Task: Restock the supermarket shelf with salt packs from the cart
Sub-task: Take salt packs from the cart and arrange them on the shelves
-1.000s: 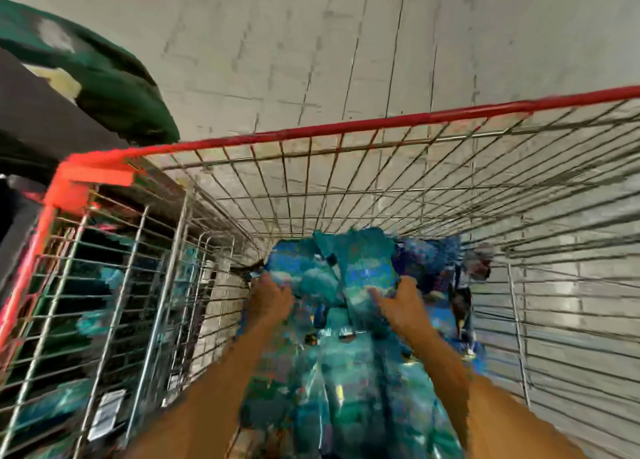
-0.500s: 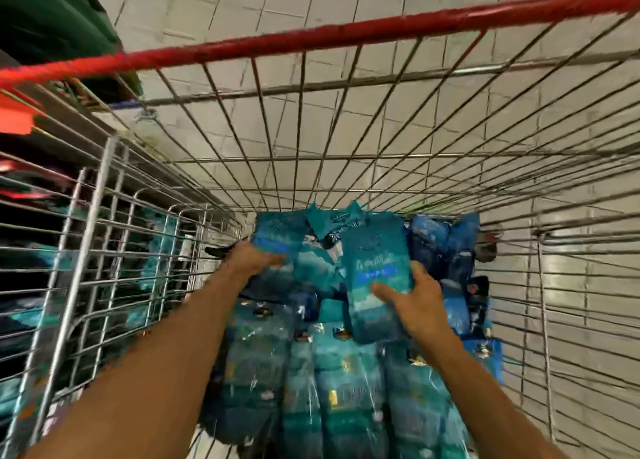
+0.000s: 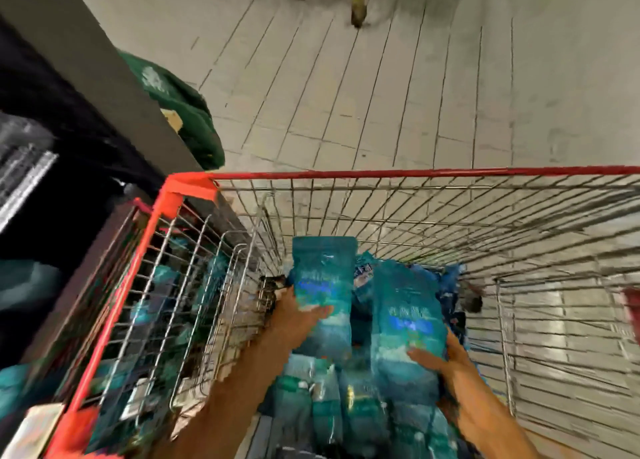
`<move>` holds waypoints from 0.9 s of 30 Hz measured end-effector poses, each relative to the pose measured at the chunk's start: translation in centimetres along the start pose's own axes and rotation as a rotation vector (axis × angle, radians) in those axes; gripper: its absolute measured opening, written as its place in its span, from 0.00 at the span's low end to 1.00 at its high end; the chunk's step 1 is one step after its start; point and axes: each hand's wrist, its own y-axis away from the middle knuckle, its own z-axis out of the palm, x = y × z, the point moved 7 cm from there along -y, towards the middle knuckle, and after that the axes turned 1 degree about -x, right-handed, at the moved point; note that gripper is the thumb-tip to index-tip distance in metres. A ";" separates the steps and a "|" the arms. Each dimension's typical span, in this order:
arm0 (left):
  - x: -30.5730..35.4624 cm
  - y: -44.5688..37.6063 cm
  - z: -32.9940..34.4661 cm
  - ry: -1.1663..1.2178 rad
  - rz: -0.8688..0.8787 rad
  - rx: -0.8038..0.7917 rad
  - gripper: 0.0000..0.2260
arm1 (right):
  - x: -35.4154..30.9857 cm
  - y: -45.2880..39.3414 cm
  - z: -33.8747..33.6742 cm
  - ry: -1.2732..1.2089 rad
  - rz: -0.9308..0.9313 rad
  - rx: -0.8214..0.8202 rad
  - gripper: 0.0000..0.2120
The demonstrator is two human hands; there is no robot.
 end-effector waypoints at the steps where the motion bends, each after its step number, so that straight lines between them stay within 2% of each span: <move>1: 0.5 2.1 -0.8 0.014 0.014 0.004 0.17 | -0.5 1.6 0.7 -0.025 -0.012 -0.014 0.43; 3: 1.6 6.8 -2.5 0.063 0.052 -0.007 0.21 | -1.5 4.8 2.8 -0.026 -0.050 -0.083 0.55; 5: 2.5 11.2 -4.8 0.161 0.101 0.024 0.21 | -2.5 8.1 5.0 -0.009 -0.093 -0.147 0.60; 7: 2.6 15.4 -8.1 0.191 0.137 0.091 0.15 | -3.1 11.2 7.1 -0.009 -0.154 -0.191 0.56; 9: 1.6 19.6 -11.3 0.174 0.154 0.144 0.18 | -3.5 14.8 9.9 0.027 -0.193 -0.232 0.50; 11: 0.7 24.0 -15.0 0.269 0.250 0.210 0.21 | -3.8 18.5 13.9 0.066 -0.243 -0.354 0.38; 14: -1.4 29.9 -20.2 0.332 0.406 0.296 0.11 | -3.3 23.7 19.9 0.179 -0.290 -0.521 0.25; 15: -2.8 31.8 -22.0 0.375 0.404 0.332 0.13 | -2.9 25.1 21.8 0.216 -0.311 -0.565 0.23; 17: -6.2 35.2 -25.6 0.456 0.399 0.455 0.23 | -1.7 27.3 25.3 0.283 -0.339 -0.590 0.19; 19: -10.0 38.5 -29.3 0.529 0.389 0.629 0.25 | 0.1 29.0 28.6 0.368 -0.341 -0.622 0.16; 22: -14.5 43.0 -34.0 0.571 0.428 0.819 0.15 | 3.4 31.1 33.5 0.497 -0.342 -0.763 0.14; 27: -19.7 48.3 -40.9 0.670 0.523 0.991 0.17 | 9.7 33.6 38.8 0.600 -0.229 -0.941 0.20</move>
